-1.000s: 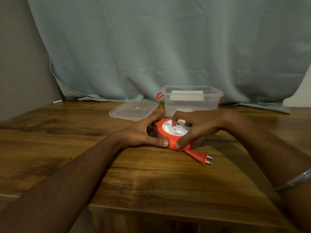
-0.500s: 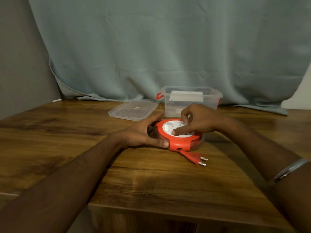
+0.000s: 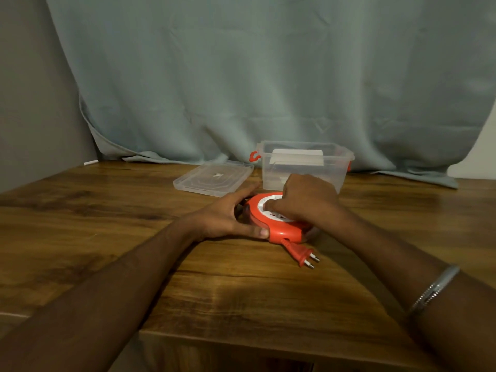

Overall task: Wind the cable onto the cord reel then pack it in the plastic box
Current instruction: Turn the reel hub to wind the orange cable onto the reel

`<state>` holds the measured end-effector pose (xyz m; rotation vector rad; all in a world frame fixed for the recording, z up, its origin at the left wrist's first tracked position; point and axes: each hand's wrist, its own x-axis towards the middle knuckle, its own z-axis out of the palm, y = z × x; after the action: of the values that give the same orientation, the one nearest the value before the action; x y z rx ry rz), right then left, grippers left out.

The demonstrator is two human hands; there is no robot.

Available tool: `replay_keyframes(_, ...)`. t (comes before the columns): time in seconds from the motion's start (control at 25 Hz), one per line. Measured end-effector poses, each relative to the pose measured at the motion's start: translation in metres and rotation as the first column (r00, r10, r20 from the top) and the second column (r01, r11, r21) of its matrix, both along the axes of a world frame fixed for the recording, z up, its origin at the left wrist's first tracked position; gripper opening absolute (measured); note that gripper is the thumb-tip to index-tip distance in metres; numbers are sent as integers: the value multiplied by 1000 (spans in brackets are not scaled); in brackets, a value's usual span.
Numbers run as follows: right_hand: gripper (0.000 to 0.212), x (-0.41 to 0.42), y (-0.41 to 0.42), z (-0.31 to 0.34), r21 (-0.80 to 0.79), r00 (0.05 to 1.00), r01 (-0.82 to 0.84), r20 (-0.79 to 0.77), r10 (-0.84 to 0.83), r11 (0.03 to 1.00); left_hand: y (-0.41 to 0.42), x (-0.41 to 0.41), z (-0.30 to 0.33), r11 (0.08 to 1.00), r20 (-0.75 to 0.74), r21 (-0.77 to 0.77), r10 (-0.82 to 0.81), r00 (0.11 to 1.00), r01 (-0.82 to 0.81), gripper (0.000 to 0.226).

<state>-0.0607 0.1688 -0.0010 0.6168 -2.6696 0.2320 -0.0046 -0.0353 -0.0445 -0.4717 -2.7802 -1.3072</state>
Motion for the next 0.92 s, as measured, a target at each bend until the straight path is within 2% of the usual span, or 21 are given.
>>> replay_keyframes(0.16,46,6,0,-6,-43,1000,-5,-15,4,999,4,5,1,999,30,35,5,1000,-6,125)
replay_keyframes(0.32,42,-6,17,1,-241,991,-68,-125,39,968,3,3,0,999,63,48,-12,998,9,124)
replay_keyframes(0.4,39,-14,30,8,-318,998,-44,36,59,947,2,2,-2,999,69,45,-14,998,10,122)
replay_keyframes(0.48,39,-18,41,8,-296,962,-7,258,88,955,2,3,-3,998,60,61,-3,998,-1,118)
replay_keyframes(0.52,37,-19,45,7,-318,944,1,313,104,948,1,4,-2,998,50,63,13,999,-16,116)
replay_keyframes(0.68,27,-10,54,7,-480,917,35,364,163,876,5,11,4,998,72,62,24,997,-29,98)
replay_keyframes(0.76,30,0,60,8,-466,910,65,392,139,882,11,17,6,999,81,49,6,997,-10,97)
replay_keyframes(0.92,32,31,78,4,-383,923,109,381,49,917,21,40,4,999,87,-1,-40,995,40,110)
